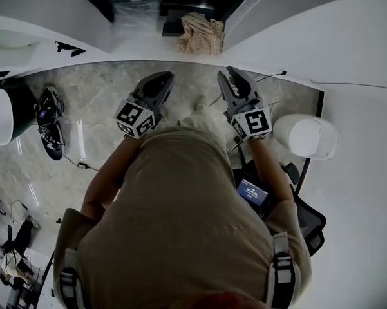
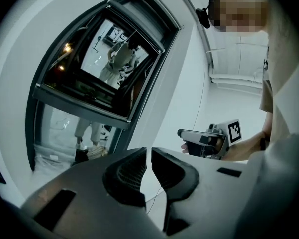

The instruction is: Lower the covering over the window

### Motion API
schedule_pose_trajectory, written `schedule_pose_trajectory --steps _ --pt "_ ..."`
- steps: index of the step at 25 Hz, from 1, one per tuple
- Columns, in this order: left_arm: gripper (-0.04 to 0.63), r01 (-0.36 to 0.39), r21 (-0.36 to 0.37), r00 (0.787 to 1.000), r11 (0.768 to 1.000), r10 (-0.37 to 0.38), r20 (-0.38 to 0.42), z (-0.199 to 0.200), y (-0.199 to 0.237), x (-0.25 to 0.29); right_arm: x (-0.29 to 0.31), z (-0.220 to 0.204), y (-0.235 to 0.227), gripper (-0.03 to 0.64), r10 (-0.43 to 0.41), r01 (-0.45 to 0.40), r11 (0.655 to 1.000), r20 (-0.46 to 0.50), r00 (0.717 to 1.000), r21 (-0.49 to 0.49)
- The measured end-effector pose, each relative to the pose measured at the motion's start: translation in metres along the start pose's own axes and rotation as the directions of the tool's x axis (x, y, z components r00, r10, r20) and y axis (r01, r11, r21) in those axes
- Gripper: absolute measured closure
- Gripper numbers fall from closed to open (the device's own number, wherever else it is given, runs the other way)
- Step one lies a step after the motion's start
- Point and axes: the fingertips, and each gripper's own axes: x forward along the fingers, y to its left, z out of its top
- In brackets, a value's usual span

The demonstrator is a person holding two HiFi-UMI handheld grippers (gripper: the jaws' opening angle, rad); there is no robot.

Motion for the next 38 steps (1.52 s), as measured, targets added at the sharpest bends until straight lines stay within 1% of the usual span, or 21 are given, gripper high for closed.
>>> schedule_pose_trajectory --steps 3,6,12,16,20,25,29,34,38 --pt "0.569 0.023 -0.011 1.000 1.000 -0.023 -0.006 -0.008 0.008 -0.032 0.002 -0.002 0.038 0.515 0.002 -0.002 1.000 0.004 1.000 0.003" --pt "0.569 0.048 -0.025 0.999 0.999 -0.049 -0.019 -0.021 0.010 -0.060 -0.004 -0.013 0.069 0.515 -0.022 0.022 0.999 -0.002 1.000 0.038" --pt "0.569 0.105 -0.046 0.992 0.993 -0.108 -0.069 -0.052 0.000 -0.086 -0.030 -0.027 0.108 0.517 -0.067 0.067 0.997 -0.007 0.998 0.048" --pt "0.569 0.138 -0.012 0.987 0.990 -0.139 -0.085 -0.053 -0.021 -0.089 -0.058 -0.027 0.110 0.521 -0.108 0.107 0.993 0.019 0.994 0.054" --pt "0.569 0.145 0.018 0.986 0.989 -0.143 -0.085 -0.049 -0.044 -0.087 -0.083 -0.025 0.107 0.522 -0.134 0.130 0.989 0.056 0.989 0.065" --pt "0.569 0.128 0.022 0.988 0.992 -0.126 -0.087 -0.049 -0.081 -0.078 -0.124 -0.022 0.098 0.523 -0.143 0.139 0.987 0.054 0.988 0.083" --pt "0.569 0.131 0.036 0.988 0.991 -0.128 -0.082 -0.055 -0.122 -0.077 -0.162 -0.021 0.097 0.523 -0.151 0.144 0.985 0.066 0.986 0.091" --pt "0.569 0.122 0.035 0.989 0.992 -0.119 -0.088 -0.077 -0.162 -0.091 -0.205 -0.026 0.108 0.525 -0.143 0.137 0.987 0.078 0.987 0.081" --pt "0.569 0.096 0.054 0.993 0.994 -0.092 -0.073 -0.089 -0.194 -0.110 -0.242 -0.029 0.121 0.525 -0.134 0.128 0.989 0.101 0.986 0.070"
